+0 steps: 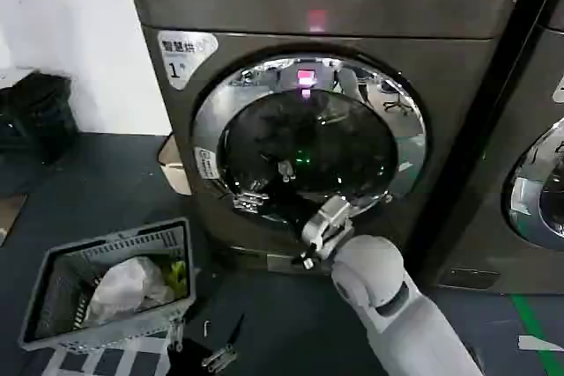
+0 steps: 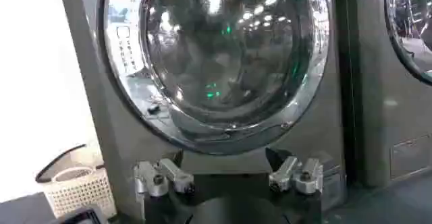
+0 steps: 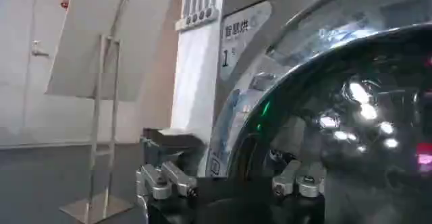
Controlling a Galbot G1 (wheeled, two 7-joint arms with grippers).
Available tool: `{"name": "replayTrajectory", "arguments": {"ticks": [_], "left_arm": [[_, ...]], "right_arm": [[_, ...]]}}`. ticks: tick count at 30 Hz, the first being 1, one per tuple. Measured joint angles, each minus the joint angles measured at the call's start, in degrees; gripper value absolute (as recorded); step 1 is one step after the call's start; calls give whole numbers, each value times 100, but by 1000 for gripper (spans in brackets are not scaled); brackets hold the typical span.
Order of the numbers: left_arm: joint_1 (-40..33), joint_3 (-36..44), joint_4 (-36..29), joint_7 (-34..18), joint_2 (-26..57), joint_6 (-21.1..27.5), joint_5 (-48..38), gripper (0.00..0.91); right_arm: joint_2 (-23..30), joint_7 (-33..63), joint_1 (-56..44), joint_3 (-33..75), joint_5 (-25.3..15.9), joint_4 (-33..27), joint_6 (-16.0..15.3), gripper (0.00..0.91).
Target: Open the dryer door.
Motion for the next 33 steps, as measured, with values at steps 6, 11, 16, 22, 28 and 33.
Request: {"name": "replayTrajectory", "arguments": {"ticks": [6,11,16,22,28,33], "left_arm": [[6,51,-7,-14,7,64,-30,907],[-22,93,11,-22,14,110,-33,907],[-46,109,58,-133,6,181,11,907],[-48,63,74,-203,8,231,19,907],[-38,32,64,-181,-31,281,8,907],[-41,6,54,-188,-35,297,-5,907]], "right_arm": [[-52,-431,197,12,-39,-245,113,907],[55,-420,516,-184,-64,-663,209,907],[253,-429,882,-414,-133,-1308,356,907],[420,-697,1143,-541,-146,-2081,680,907],[516,-1046,1304,-607,-121,-2642,892,907],[612,-1155,1419,-688,-130,-2944,993,907]]}}
